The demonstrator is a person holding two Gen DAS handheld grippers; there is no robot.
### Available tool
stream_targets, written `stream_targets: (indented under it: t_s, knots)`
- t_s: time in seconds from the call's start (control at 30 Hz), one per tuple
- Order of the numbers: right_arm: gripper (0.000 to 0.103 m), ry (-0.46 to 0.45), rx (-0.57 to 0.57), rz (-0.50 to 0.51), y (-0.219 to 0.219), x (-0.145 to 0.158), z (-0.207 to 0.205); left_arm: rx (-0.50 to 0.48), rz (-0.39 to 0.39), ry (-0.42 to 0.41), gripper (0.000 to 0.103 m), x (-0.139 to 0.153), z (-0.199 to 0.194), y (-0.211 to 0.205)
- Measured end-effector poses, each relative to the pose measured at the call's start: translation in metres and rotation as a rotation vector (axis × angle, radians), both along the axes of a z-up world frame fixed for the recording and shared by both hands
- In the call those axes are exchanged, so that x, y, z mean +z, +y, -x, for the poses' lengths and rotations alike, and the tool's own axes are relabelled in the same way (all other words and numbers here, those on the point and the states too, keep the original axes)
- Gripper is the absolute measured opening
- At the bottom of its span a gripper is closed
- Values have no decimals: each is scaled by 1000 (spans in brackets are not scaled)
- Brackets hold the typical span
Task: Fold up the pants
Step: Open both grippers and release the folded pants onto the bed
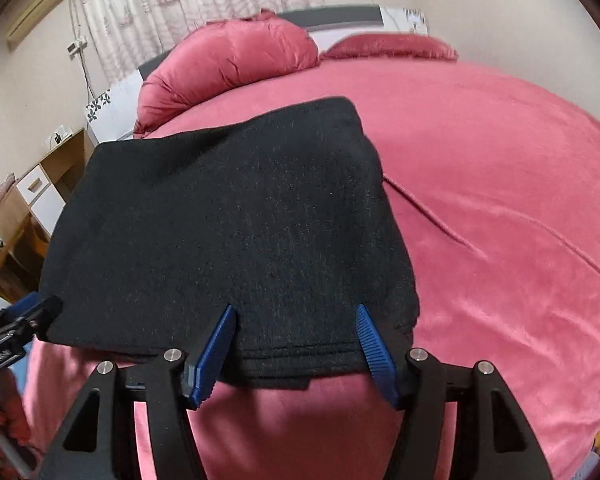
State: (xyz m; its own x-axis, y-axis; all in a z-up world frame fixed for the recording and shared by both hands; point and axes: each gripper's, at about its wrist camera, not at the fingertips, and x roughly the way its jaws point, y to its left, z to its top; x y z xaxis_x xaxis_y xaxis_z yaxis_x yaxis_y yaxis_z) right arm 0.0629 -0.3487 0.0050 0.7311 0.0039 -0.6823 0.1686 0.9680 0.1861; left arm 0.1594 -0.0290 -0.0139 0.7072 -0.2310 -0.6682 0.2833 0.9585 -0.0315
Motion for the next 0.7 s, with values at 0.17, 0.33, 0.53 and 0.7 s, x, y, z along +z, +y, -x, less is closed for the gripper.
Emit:
stream_targets:
  t_s: [0.17,0.33,0.53,0.7]
  knots:
    - [62,21,-41,-33,-4,-5,24,7,-29,16,88,-10,30,3]
    - [62,106,-51,-58,3,-20,41,-14,-72,57,88,-31,57,-7]
    - [66,122,-80,-81,17,-23,51,10,-131,72,94,-42,63,-20]
    - [79,130,-42,-44,34,-27,41,38,-84,118,96,-49,65,-19]
